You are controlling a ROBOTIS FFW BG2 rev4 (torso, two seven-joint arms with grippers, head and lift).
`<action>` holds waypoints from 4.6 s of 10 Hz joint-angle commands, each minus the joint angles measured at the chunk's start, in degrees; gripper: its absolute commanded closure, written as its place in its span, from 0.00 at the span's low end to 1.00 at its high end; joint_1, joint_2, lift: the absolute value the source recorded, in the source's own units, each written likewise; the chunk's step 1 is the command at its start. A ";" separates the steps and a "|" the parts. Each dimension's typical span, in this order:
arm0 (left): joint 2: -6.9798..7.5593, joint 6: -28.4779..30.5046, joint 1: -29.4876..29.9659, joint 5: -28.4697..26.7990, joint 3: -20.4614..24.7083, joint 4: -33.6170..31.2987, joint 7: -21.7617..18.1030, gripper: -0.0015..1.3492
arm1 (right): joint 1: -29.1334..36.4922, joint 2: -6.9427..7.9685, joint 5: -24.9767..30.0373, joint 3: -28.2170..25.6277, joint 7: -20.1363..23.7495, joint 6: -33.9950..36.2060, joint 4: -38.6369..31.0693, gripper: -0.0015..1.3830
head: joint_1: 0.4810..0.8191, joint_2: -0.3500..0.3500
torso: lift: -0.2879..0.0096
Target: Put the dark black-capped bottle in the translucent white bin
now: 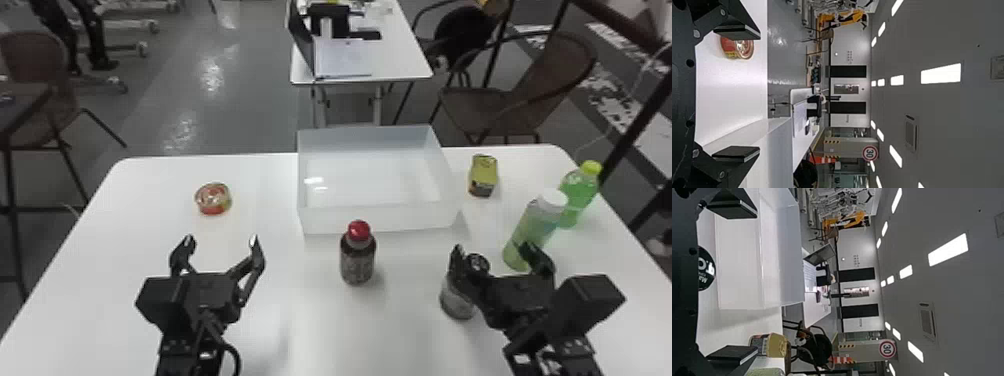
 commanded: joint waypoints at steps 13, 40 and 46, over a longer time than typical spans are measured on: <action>0.09 -0.08 -0.15 0.20 -0.04 0.00 0.00 0.19 | -3.34 -1.39 -4.79 0.19 5.64 2.90 6.72 0.07 | 0.63 0.57 | 0.65; 0.35 1.33 -0.77 1.25 -0.57 0.18 -0.09 0.19 | -43.42 -1.48 -9.53 4.14 28.84 3.51 44.68 0.51 | 0.63 0.67 | 0.65; -0.15 1.77 -0.59 1.52 -0.04 0.53 -0.70 0.19 | -50.01 -2.71 -11.29 3.97 31.22 -2.46 58.75 0.34 | 0.63 0.61 | 0.65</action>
